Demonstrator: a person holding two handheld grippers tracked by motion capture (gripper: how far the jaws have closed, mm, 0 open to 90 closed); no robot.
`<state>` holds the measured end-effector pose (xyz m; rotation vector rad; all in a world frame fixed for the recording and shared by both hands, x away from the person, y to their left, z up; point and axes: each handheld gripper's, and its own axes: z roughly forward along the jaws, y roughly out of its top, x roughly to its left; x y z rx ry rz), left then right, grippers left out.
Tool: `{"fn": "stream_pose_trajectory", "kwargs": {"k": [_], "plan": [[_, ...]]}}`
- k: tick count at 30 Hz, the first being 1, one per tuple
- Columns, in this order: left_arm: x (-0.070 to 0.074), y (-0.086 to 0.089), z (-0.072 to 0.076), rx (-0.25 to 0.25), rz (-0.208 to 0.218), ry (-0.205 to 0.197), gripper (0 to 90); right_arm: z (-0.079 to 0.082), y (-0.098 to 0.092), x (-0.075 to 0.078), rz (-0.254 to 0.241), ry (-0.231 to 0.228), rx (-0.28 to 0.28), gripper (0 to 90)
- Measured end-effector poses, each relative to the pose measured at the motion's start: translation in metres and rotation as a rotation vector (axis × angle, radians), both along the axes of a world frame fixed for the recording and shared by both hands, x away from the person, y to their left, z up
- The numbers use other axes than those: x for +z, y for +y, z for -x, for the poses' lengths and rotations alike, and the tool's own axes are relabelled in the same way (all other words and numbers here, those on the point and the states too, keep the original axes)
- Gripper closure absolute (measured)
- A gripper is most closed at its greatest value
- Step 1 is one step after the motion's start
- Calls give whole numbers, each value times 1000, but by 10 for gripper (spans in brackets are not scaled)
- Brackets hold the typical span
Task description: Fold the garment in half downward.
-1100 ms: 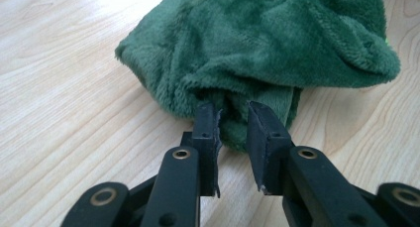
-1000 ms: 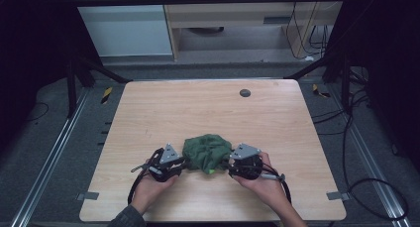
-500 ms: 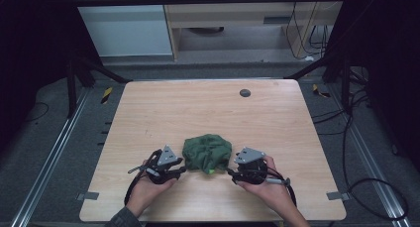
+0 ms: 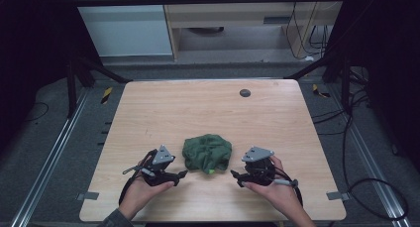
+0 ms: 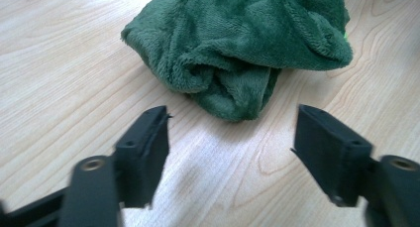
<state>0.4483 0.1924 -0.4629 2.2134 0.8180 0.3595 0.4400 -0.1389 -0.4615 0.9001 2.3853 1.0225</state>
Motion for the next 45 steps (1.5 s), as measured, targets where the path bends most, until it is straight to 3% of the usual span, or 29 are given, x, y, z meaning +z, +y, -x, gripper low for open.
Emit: {"fn": "stream_pose_trajectory", "kwargs": {"k": [9,20,33,38,45], "plan": [[7,13,-3,34,25,12,96,-4,-14,2,-1,21,-37,76],[14,44,-16,64,20,7,55,-15,-44,4,-42,35,-100,71],[9,64,-46,117,-30,27,60,-55,-64,-4,-40,72,-154,109],[5,67,-60,130,-46,45,61,-71,-68,-2,-14,69,-158,109],[10,70,-84,136,-79,40,63,-88,-77,6,11,69,-187,110]]}}
